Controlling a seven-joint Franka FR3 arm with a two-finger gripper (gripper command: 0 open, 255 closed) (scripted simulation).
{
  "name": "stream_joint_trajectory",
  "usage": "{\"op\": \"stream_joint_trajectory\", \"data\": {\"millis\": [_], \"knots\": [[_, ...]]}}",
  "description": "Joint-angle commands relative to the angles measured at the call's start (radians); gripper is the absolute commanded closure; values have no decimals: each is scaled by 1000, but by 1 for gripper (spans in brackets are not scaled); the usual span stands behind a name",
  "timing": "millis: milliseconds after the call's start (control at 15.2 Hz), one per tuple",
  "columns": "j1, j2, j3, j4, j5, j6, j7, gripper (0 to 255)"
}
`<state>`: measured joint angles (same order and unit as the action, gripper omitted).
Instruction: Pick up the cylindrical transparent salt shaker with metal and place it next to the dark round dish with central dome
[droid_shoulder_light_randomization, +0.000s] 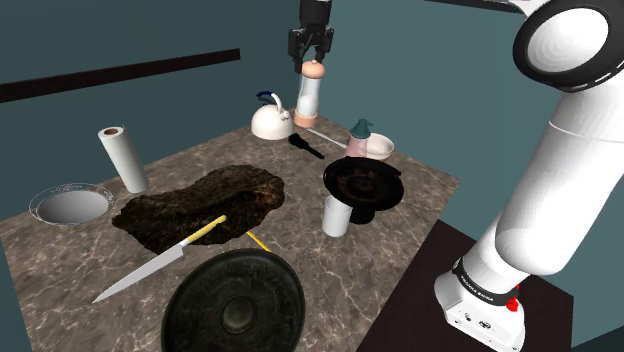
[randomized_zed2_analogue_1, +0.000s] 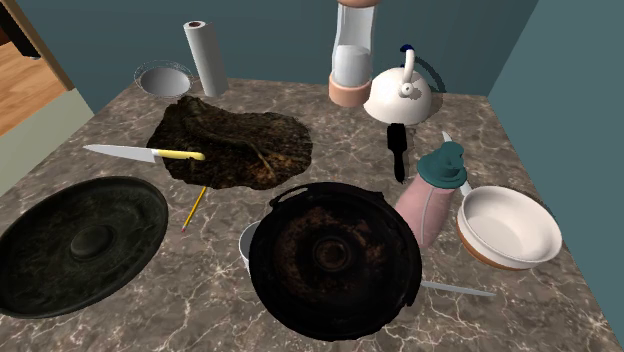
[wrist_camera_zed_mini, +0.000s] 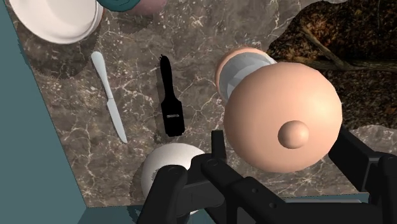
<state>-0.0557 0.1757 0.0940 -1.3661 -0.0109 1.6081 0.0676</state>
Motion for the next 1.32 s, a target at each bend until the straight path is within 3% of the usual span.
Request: {"op": "stream_joint_trajectory", "data": {"millis": [0,330,726,1254], "knots": [[1,14,0,48,-1,-34,0,255],[4,46,1,156,-5,-110,2,255],[42,-179,35,-138,12,-41,79,255],[97,-413,98,-392,49,-16,193,255]]}}
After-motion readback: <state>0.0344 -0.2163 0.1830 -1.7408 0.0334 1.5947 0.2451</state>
